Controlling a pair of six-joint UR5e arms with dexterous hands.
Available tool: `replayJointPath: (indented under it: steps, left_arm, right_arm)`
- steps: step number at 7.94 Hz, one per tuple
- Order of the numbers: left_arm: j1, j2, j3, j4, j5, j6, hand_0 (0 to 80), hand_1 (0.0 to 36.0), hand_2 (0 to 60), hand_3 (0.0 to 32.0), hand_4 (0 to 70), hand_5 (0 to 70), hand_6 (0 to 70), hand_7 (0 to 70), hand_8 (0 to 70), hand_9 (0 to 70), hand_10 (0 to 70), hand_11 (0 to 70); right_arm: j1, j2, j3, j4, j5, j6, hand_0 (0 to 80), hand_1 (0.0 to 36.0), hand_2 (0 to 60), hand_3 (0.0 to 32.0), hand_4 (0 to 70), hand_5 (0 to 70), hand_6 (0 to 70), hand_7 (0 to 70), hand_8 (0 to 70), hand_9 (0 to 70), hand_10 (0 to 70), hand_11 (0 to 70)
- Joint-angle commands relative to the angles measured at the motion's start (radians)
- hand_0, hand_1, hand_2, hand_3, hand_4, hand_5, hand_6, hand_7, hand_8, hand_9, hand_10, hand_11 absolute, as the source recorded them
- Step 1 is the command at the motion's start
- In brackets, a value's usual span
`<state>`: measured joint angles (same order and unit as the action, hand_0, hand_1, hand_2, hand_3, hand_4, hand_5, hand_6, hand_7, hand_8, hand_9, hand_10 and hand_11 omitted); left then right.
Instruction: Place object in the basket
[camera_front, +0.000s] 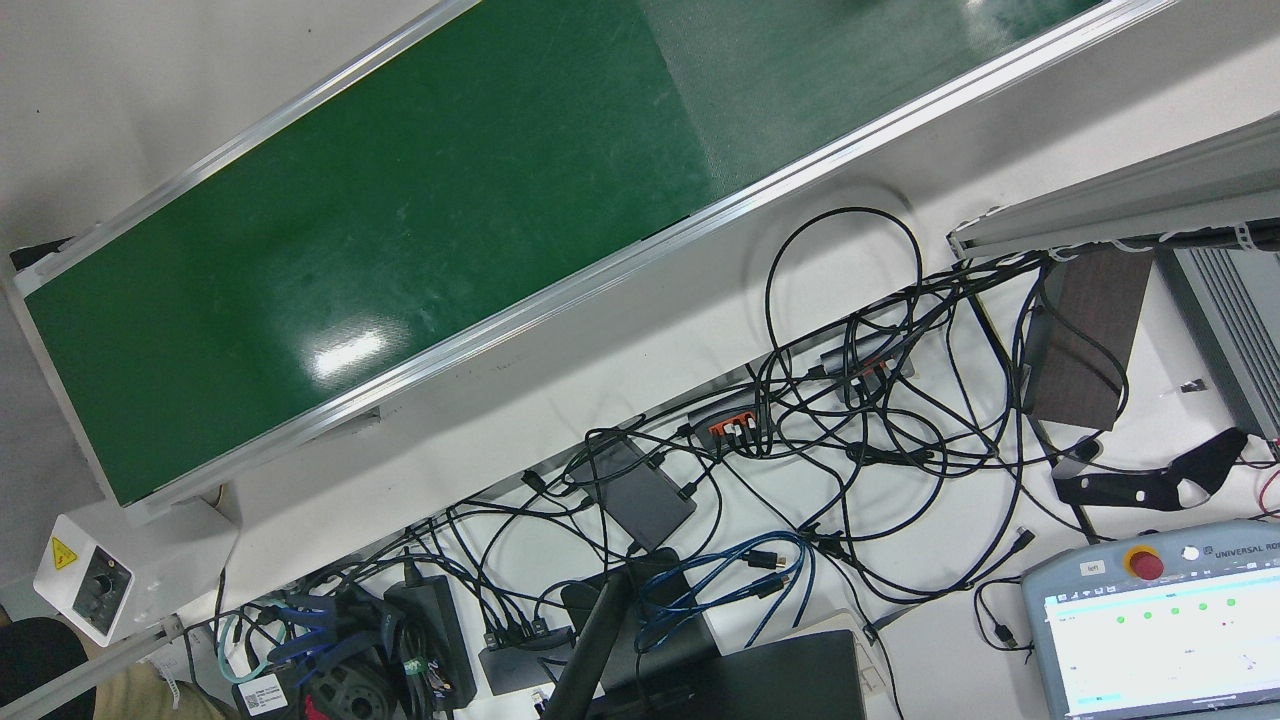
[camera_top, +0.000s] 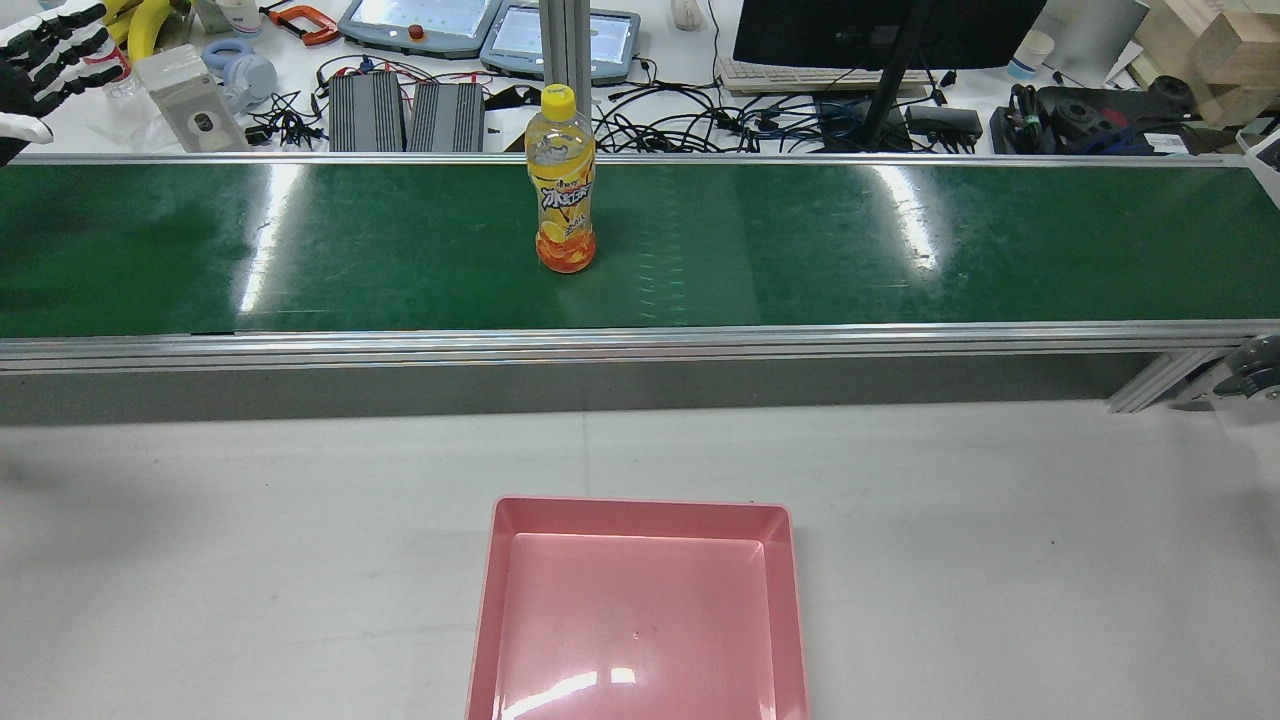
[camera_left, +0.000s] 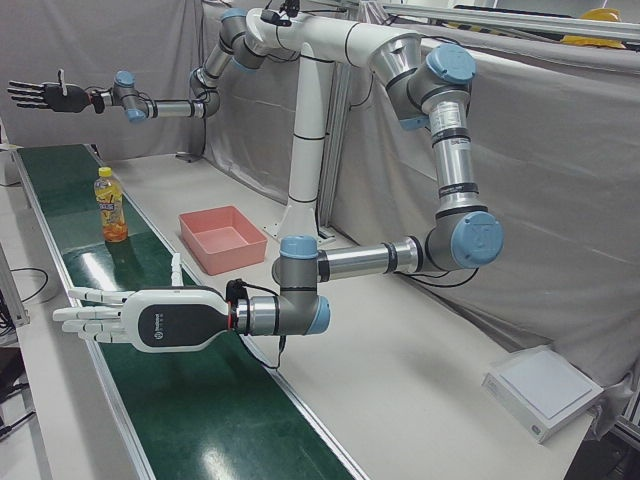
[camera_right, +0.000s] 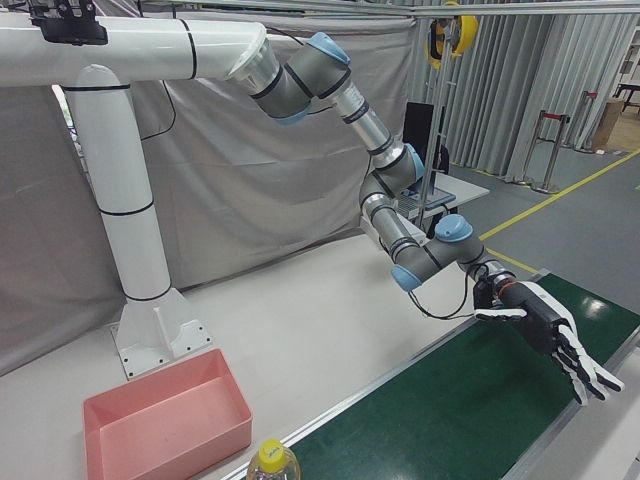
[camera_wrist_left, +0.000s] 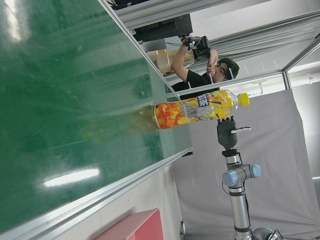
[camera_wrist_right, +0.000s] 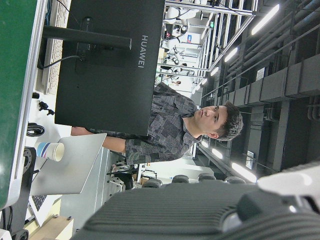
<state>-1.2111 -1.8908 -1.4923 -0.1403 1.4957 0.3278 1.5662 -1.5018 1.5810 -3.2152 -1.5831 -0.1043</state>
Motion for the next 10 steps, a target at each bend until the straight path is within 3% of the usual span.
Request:
replayJointPath:
  steps: [1, 5, 10]
  left_arm:
    - [0.007, -0.043, -0.002, 0.019, 0.003, 0.002, 48.6, 9.5, 0.0, 0.0, 16.4, 10.1, 0.0, 0.0, 4.0, 7.9, 8.6, 13.6]
    - [0.112, -0.117, 0.0, 0.082, 0.005, 0.014, 48.7, 9.1, 0.0, 0.0, 16.9, 10.3, 0.0, 0.0, 5.4, 9.8, 8.3, 13.1]
    - [0.166, -0.177, 0.0, 0.116, 0.005, 0.02, 48.7, 8.8, 0.0, 0.0, 16.8, 11.5, 0.0, 0.0, 5.7, 10.4, 8.5, 13.3]
  right_arm:
    - [0.0, -0.001, -0.001, 0.0, 0.0, 0.0, 0.0, 0.0, 0.0, 0.0, 0.0, 0.0, 0.0, 0.0, 0.0, 0.0, 0.0, 0.0]
    - [0.0, 0.0, 0.001, 0.0, 0.0, 0.0, 0.0, 0.0, 0.0, 0.0, 0.0, 0.0, 0.0, 0.0, 0.0, 0.0, 0.0, 0.0]
    - [0.0, 0.0, -0.001, 0.0, 0.0, 0.0, 0.0, 0.0, 0.0, 0.0, 0.0, 0.0, 0.0, 0.0, 0.0, 0.0, 0.0, 0.0]
